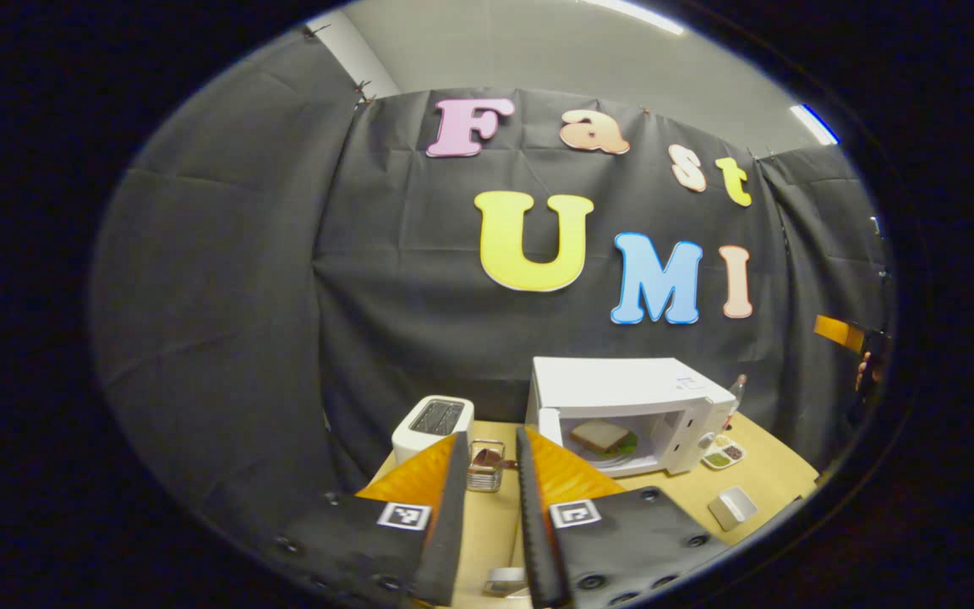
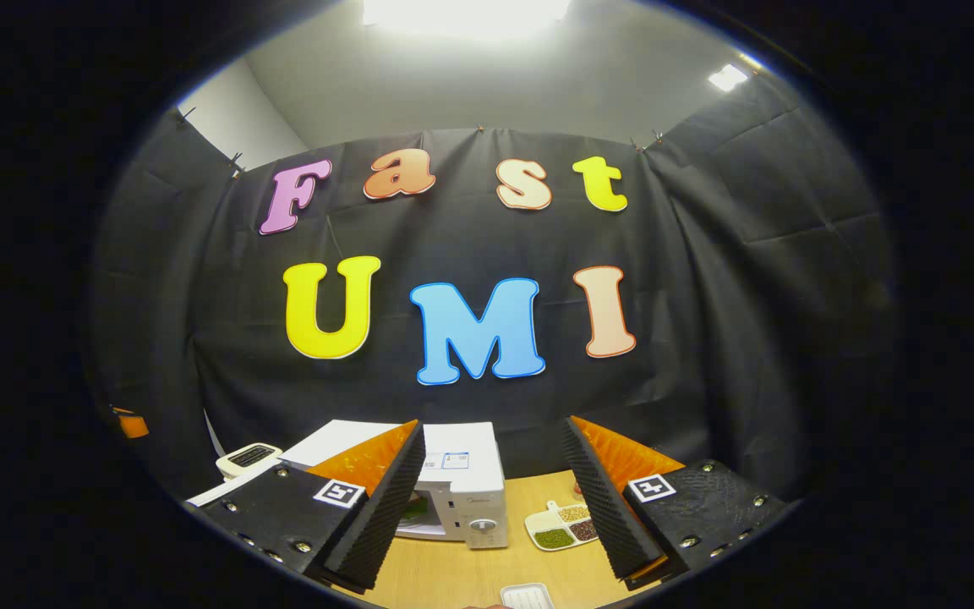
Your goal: Open the microwave oven with the left hand, put the food in, and close the microwave oven.
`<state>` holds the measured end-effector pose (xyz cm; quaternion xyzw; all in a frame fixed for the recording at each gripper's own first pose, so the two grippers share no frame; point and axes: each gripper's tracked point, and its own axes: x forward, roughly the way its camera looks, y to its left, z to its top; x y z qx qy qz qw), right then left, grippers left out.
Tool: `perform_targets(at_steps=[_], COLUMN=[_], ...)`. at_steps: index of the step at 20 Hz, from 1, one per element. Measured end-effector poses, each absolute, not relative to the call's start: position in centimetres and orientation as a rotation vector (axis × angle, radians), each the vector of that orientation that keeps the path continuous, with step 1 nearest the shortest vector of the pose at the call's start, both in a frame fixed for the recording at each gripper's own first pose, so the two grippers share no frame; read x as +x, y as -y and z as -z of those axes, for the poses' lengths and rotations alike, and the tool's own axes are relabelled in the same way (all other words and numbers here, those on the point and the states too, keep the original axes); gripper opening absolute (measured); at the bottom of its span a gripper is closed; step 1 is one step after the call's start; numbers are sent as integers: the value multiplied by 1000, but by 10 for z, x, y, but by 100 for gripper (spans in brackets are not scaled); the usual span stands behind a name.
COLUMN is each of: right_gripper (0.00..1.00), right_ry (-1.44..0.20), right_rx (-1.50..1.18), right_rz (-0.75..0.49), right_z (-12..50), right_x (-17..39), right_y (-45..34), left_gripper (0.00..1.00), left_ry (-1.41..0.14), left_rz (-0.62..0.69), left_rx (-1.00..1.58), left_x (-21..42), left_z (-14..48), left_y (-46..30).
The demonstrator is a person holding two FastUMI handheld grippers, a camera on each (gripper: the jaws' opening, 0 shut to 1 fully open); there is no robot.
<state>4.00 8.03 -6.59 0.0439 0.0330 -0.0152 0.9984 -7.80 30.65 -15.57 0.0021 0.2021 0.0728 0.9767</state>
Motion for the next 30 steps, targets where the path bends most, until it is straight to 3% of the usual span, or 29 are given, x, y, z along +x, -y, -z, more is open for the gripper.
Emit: perform_targets(at_steps=[2,3,11,30], right_gripper=[97,97,97,98], right_ry=[-84,-91,-107,-31], right_rx=[90,92,71,72], right_rz=[18,12,19,11], right_z=[73,74,73,43], right_x=[35,33,20,19], right_y=[-94,-99,-118,-102], left_gripper=[5,10,7,7], left_ry=[-494,-537,-763,-769], left_rz=[-127,-121,90,330], left_rx=[-44,-58,-53,-178], left_x=[-98,-109,-174,-165], left_z=[187,200,268,274], left_y=[-315,-319,-295,-148])
